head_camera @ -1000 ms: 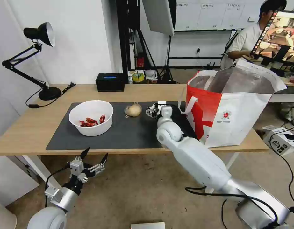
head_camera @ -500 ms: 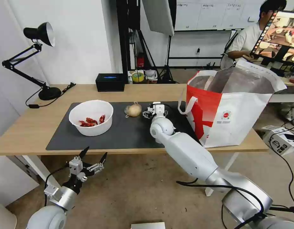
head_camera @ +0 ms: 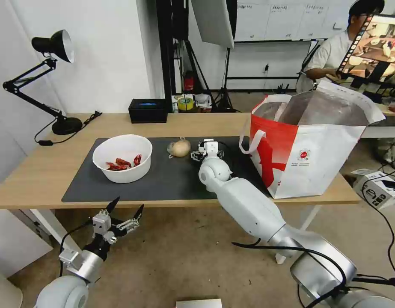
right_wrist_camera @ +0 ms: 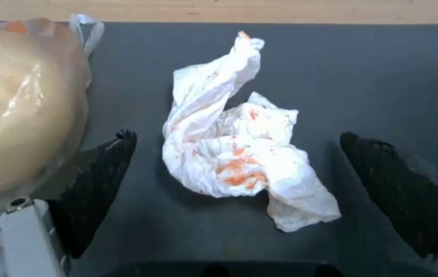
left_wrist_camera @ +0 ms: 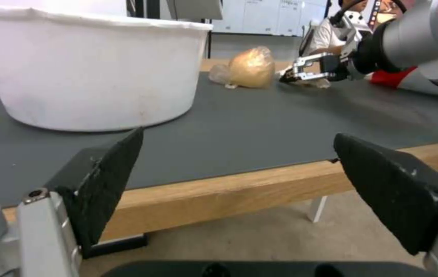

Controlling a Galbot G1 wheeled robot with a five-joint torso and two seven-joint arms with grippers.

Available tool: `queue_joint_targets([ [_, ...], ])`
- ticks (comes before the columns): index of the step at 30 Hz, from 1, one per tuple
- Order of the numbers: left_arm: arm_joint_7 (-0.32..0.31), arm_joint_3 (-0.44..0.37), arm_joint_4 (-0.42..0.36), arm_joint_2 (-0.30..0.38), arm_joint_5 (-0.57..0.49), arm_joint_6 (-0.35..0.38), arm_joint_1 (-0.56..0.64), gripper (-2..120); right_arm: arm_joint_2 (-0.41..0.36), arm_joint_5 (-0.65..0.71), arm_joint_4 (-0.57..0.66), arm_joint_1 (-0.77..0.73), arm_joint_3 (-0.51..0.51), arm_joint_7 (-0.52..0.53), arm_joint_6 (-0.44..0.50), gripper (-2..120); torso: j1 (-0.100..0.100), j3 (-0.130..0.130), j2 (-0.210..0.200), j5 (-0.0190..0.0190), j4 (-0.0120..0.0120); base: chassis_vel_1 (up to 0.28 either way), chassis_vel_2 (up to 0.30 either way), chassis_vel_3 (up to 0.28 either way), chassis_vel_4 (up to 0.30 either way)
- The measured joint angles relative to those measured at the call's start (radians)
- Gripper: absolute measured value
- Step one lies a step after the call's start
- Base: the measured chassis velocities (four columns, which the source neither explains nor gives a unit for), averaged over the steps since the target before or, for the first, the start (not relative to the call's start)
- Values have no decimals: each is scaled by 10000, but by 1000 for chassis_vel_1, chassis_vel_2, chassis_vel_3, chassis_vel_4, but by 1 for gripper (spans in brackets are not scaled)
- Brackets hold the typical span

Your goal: Pick up the trash from the table and place it into the takeout bag.

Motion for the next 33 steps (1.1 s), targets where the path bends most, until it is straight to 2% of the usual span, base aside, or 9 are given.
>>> queue_joint_targets([
  [7,3,0,1,20,-15,-16,-2,100,77,3,-139,29,75,-164,19,99,-1,0,0,0,0,0,0,0,0],
  [14,10,30,19,-40,-13,-72,50,100,50,28,-19,-17,87,-46,31,67,0,0,0,0,0,0,0,0,0],
  [19,12,52,28,-41,-11,-79,34,100,17,52,34,-61,92,-43,38,53,-1,-1,0,0,0,0,0,0,0],
  [24,12,71,31,-19,-11,-81,12,100,-7,81,78,-114,97,-58,58,32,-1,-1,0,0,1,0,0,0,0],
  [25,12,71,31,-19,-11,-81,12,100,-7,81,78,-114,97,-58,58,32,-1,-1,0,0,1,0,0,0,0],
  [27,12,74,33,-17,-11,-90,12,100,-18,106,86,-116,98,-108,112,20,-1,-1,0,0,1,0,0,0,0],
  [29,12,75,36,-19,-11,-101,13,100,-27,108,85,-115,95,-157,182,17,0,-1,0,0,1,0,0,0,0],
  [32,12,85,40,-27,-10,-157,27,100,-99,58,143,-114,64,-422,567,1,0,0,0,0,-1,0,0,0,0],
  [33,12,85,40,-27,-10,-157,27,100,-99,58,143,-114,64,-422,567,1,0,0,0,0,-1,0,0,0,0],
])
